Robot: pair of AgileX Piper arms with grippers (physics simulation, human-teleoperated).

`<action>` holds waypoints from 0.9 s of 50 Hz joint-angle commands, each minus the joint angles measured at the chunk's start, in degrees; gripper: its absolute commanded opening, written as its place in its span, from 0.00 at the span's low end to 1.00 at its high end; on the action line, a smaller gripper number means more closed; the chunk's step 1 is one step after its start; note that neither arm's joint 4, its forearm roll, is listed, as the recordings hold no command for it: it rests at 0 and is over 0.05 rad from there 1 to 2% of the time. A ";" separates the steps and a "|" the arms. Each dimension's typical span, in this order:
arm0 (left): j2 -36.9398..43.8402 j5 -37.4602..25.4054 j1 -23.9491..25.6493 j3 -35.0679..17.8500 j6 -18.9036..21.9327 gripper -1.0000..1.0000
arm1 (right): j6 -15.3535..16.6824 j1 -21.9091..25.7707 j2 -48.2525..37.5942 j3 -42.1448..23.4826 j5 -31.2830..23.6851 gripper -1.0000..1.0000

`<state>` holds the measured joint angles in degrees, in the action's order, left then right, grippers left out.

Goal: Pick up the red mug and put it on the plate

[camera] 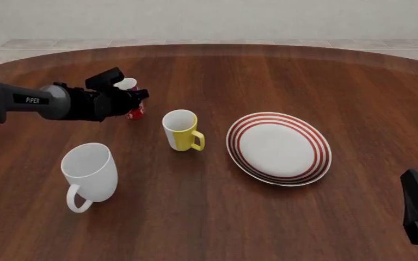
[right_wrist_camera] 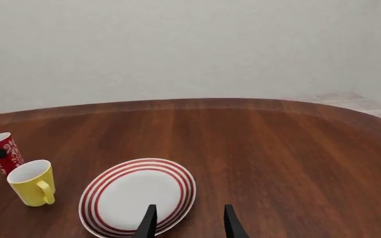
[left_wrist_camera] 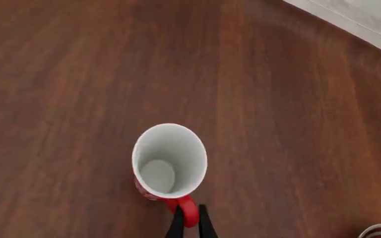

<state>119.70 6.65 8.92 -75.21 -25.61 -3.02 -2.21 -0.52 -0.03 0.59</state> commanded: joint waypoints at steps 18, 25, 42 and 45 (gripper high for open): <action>-4.59 2.05 0.32 3.45 1.67 0.00 | 0.12 -0.08 0.22 0.00 -0.07 1.00; -8.92 3.13 1.30 4.11 3.97 0.00 | 0.28 -0.10 0.23 -0.01 0.07 1.00; -19.25 6.71 7.96 6.46 13.53 0.00 | 0.28 -0.03 0.47 0.02 0.04 1.00; -20.56 6.30 8.95 6.30 14.39 0.00 | 0.30 -0.04 0.47 0.02 0.09 1.00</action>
<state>104.26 11.92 14.30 -69.35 -15.95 -2.74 -2.26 -0.11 -0.02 0.63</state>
